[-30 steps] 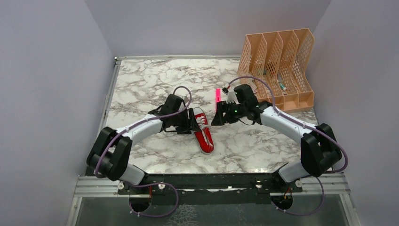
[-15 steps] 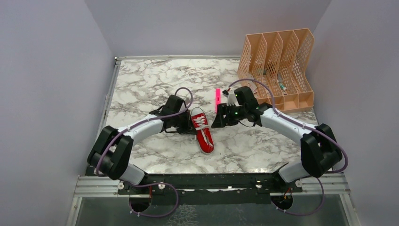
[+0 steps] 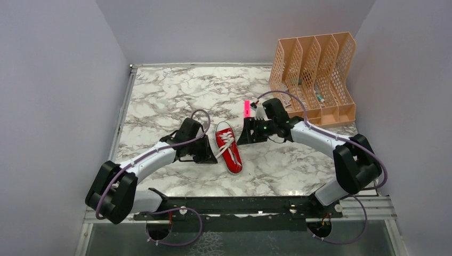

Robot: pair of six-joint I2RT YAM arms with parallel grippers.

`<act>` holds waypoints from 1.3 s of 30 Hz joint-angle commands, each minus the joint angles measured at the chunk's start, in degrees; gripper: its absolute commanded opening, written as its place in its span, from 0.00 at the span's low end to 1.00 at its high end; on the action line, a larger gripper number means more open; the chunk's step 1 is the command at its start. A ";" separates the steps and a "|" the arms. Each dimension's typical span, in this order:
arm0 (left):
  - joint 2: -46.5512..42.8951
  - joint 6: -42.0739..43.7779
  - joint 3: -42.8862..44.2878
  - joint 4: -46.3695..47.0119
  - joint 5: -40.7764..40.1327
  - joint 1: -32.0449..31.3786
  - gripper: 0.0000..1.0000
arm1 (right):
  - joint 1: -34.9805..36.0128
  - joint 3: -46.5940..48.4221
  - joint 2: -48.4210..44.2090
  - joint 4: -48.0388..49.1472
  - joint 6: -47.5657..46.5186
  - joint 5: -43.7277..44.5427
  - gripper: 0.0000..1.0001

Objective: Tie the shoes

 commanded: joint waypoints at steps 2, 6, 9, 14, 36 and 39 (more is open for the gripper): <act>-4.74 -3.11 -5.39 -1.12 1.62 -0.28 0.00 | -0.16 1.96 0.66 2.43 -0.02 -0.76 0.70; -7.09 -5.76 -9.17 -1.62 1.03 -0.28 0.00 | -0.10 3.48 3.13 2.73 -0.74 -1.90 0.70; -7.38 -6.65 -9.65 0.86 1.66 -0.30 0.01 | -0.17 4.59 4.58 4.59 -0.87 -4.38 0.70; -3.23 -3.83 -5.67 -0.64 0.81 -0.28 0.26 | 0.37 7.94 9.15 3.84 -4.22 -7.34 0.69; 10.25 1.70 1.07 11.39 4.30 8.26 0.38 | 5.42 13.09 14.98 -0.45 -11.11 -1.60 0.43; 11.39 3.40 2.33 10.72 3.06 8.25 0.36 | 5.69 13.70 15.11 -0.94 -10.90 -0.04 0.40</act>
